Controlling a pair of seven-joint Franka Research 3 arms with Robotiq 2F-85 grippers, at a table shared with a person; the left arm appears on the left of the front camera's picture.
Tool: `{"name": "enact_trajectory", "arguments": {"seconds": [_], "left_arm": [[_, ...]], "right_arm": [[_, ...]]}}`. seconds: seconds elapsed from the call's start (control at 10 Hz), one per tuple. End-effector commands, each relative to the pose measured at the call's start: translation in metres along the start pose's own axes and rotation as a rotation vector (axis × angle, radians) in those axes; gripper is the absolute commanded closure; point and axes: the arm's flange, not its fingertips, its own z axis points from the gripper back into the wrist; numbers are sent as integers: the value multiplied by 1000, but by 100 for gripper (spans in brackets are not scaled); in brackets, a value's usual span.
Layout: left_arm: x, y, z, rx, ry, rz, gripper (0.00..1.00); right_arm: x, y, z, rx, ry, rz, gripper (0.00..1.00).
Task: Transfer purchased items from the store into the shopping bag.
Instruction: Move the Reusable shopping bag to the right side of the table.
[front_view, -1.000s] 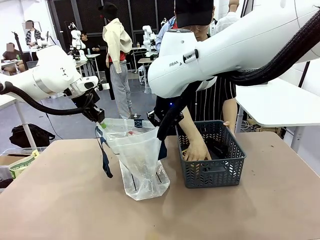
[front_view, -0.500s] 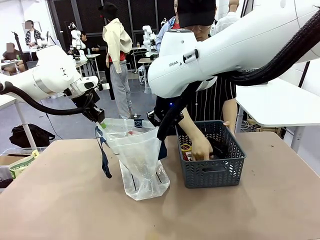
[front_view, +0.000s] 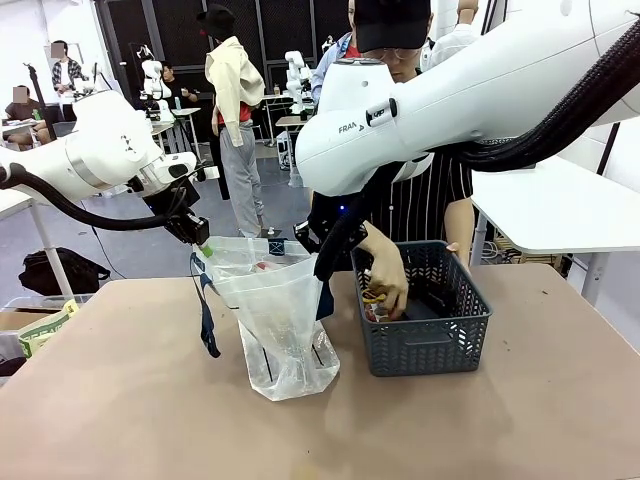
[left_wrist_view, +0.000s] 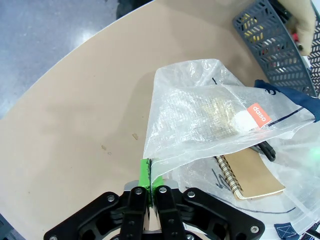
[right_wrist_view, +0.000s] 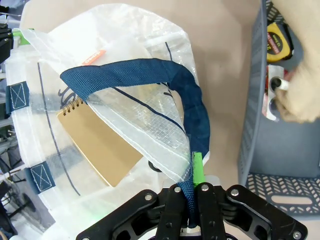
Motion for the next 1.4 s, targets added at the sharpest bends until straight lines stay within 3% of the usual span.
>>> {"name": "enact_trajectory", "arguments": {"seconds": [0.0, 1.3], "left_arm": [[-4, 2, 3, 9, 3, 7, 100], [-4, 2, 3, 9, 3, 7, 100]], "right_arm": [[0, -3, 0, 11, 5, -10, 100], [0, -3, 0, 11, 5, -10, 100]]}}
